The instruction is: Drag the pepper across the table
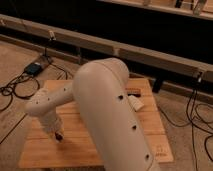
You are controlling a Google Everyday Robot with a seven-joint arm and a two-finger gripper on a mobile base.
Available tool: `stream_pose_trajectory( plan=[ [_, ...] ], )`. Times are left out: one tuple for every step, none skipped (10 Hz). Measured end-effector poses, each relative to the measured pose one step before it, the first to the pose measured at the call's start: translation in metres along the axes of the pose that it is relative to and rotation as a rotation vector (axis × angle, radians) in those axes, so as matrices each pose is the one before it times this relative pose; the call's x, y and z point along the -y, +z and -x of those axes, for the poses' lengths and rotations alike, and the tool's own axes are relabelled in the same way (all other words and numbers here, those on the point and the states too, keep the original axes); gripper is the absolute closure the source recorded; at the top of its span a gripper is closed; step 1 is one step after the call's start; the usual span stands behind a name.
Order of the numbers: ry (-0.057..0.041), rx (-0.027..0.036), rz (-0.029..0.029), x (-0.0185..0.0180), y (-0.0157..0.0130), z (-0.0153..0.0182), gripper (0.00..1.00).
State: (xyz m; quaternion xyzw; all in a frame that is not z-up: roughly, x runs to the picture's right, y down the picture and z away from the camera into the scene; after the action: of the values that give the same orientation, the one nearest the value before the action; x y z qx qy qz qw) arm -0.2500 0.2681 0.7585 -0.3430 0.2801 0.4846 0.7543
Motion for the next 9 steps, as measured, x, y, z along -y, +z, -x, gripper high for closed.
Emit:
stream_pose_trajectory(
  plan=[
    [-0.00797, -0.01818, -0.00211, -0.00092, -0.00149, -0.01154, 0.86],
    [-0.00654, -0.01766, -0.00390, -0.00029, 0.00068, -0.00995, 0.86],
    [-0.00771, -0.02310, -0.00395, -0.00072, 0.00107, -0.01253, 0.86],
    [-0.00968, -0.02742, -0.00463, -0.00115, 0.00279, -0.01403, 0.86],
    [-0.00816, -0.01790, -0.00412, -0.00152, 0.00261, -0.00862, 0.86],
    [-0.01071, -0.02189, -0.00528, -0.00241, 0.00354, -0.00990, 0.86],
    [-0.01096, -0.02040, -0.00460, -0.00240, 0.00376, -0.00844, 0.86],
    [-0.01156, -0.01814, 0.00036, -0.00341, 0.00314, -0.00699, 0.86],
    [-0.01569, -0.01754, 0.00263, -0.00467, 0.00264, -0.00709, 0.86]
  ],
)
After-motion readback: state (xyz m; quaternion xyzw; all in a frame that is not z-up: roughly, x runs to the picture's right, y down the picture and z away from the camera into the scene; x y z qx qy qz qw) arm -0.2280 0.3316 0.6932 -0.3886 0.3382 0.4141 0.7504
